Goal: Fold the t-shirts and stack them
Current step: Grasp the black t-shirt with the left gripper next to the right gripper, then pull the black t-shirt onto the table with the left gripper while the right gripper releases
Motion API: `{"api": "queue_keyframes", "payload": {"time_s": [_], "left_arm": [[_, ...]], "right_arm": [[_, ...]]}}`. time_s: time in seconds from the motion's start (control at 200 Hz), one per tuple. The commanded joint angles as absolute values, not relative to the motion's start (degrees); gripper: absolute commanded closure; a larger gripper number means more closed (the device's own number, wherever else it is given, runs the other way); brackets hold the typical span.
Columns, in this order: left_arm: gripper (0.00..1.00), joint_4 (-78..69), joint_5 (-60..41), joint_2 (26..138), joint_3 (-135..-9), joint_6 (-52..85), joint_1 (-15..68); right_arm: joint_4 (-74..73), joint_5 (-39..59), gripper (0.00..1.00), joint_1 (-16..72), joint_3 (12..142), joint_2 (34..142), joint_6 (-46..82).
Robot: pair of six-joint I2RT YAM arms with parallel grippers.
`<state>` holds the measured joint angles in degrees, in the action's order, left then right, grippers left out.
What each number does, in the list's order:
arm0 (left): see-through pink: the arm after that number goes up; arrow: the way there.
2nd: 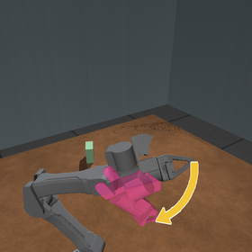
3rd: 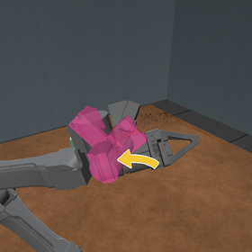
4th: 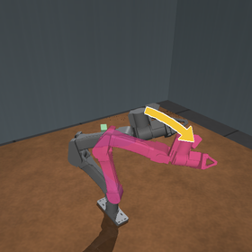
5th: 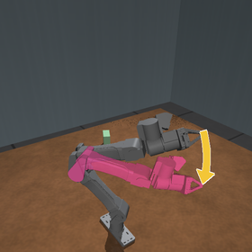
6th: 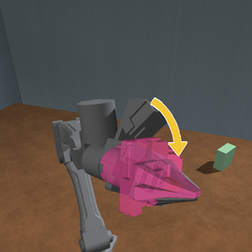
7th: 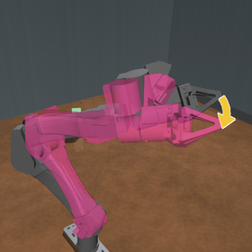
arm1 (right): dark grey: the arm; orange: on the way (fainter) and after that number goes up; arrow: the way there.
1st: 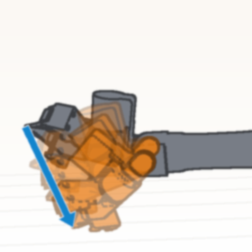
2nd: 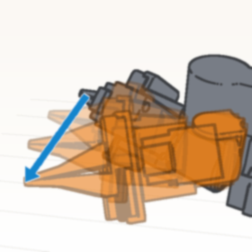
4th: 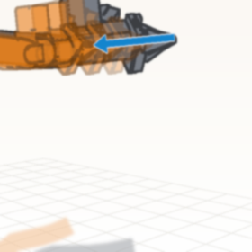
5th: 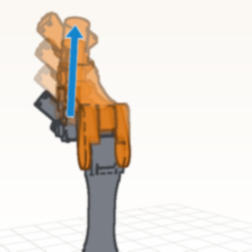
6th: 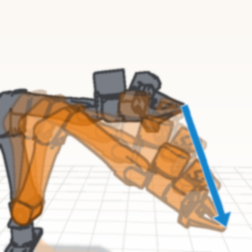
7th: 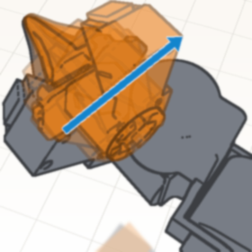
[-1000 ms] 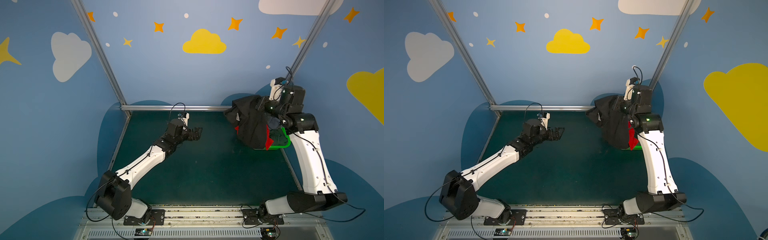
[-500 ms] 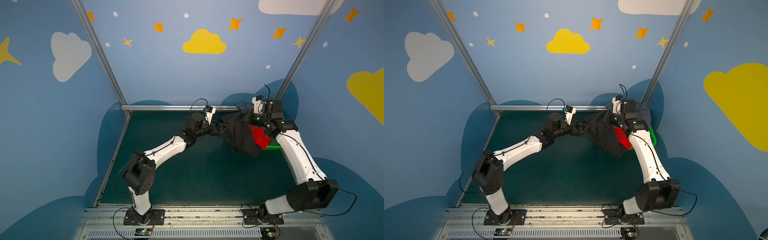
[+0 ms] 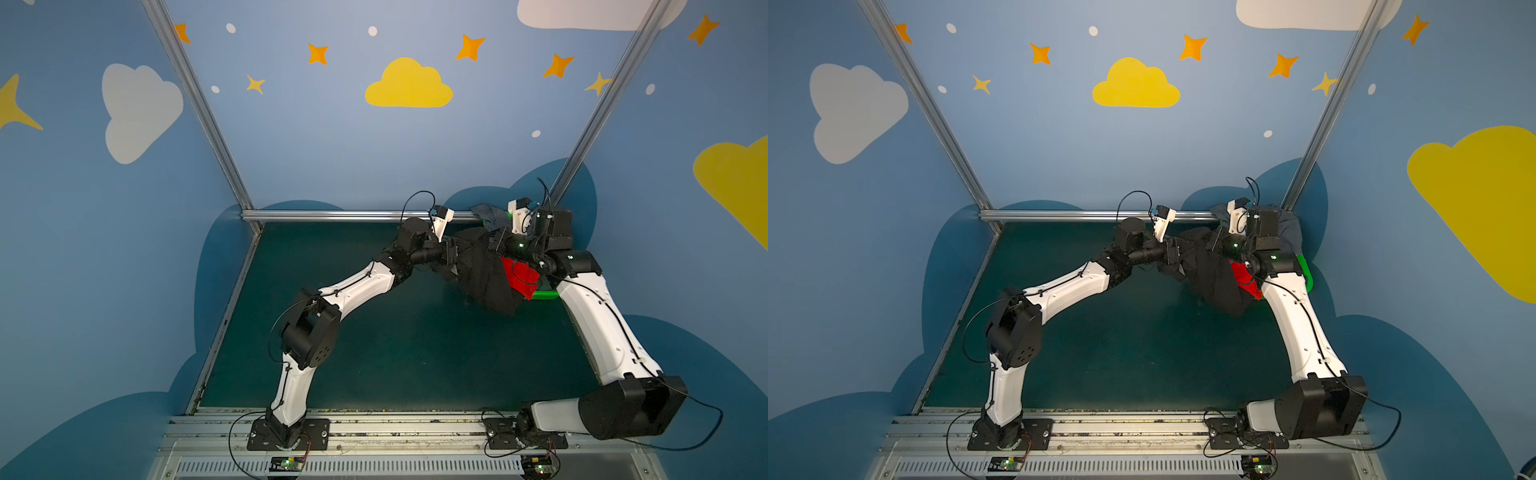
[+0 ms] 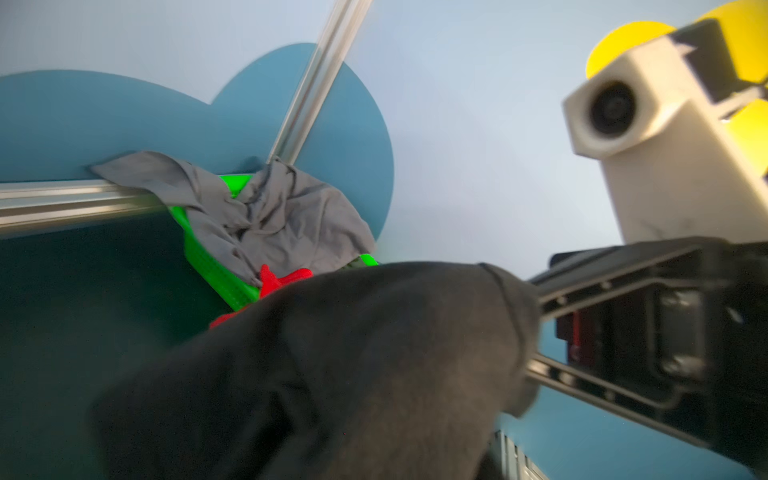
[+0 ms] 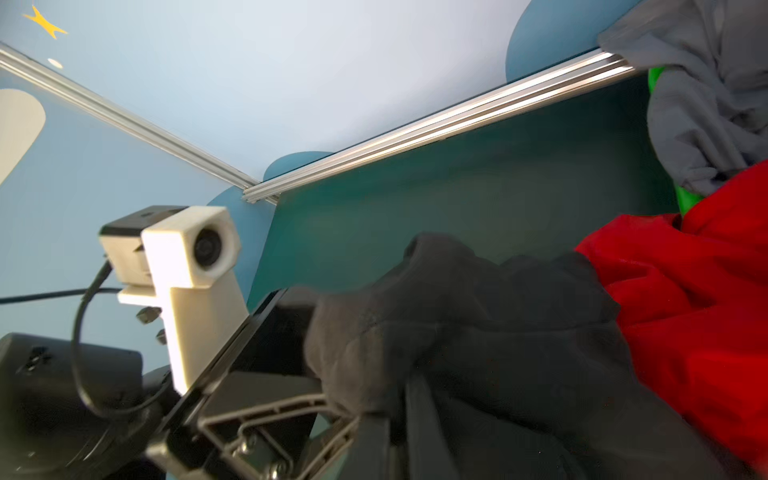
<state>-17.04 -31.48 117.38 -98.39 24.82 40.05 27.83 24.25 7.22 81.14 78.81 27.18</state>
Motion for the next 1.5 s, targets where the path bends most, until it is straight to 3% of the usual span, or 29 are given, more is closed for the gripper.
{"api": "queue_keyframes", "payload": {"time_s": [0.0,0.055,0.125,0.245,0.42,0.661,0.746,0.841,0.971,1.231,1.497], "left_arm": [[0.97,-14.6,-32.0,116.3,-100.3,25.7,39.9],[0.97,-13.6,-30.9,114.9,-99.6,24.9,39.7],[0.97,-12.2,-28.8,112.3,-98.0,23.3,39.7],[0.97,-9.9,-23.9,106.4,-93.8,19.6,39.7],[0.97,-9.2,-20.4,100.1,-88.8,16.3,39.6],[0.97,-8.4,-21.1,100.7,-88.6,16.8,39.4],[0.97,-7.9,-21.1,100.6,-88.7,16.5,39.3],[0.97,-6.6,-19.8,100.1,-89.0,15.6,39.1],[0.97,-5.3,-17.9,98.1,-87.8,14.6,38.4],[0.97,0.4,1.0,89.9,-82.3,10.3,37.6],[0.97,2.5,9.2,83.6,-77.0,5.9,35.6]], "right_arm": [[25.8,23.5,0.84,4.9,79.7,77.2,29.1],[26.3,22.2,0.72,3.4,79.0,76.9,29.3],[30.3,15.8,0.48,2.2,79.3,77.2,29.1],[39.9,4.9,0.31,0.0,81.2,79.5,29.2],[40.8,3.0,0.29,-1.2,78.4,83.8,27.6],[46.6,-0.7,0.26,-0.1,81.4,96.0,23.9],[46.8,-0.1,0.37,-0.2,82.4,98.8,23.0],[45.7,-0.7,0.73,-0.3,83.0,99.4,23.0],[45.2,-3.6,1.00,-1.0,84.8,99.4,23.6],[47.5,-6.3,1.00,-3.7,92.2,100.9,24.4],[47.4,-6.5,0.92,-7.1,96.8,103.1,25.4]]}}
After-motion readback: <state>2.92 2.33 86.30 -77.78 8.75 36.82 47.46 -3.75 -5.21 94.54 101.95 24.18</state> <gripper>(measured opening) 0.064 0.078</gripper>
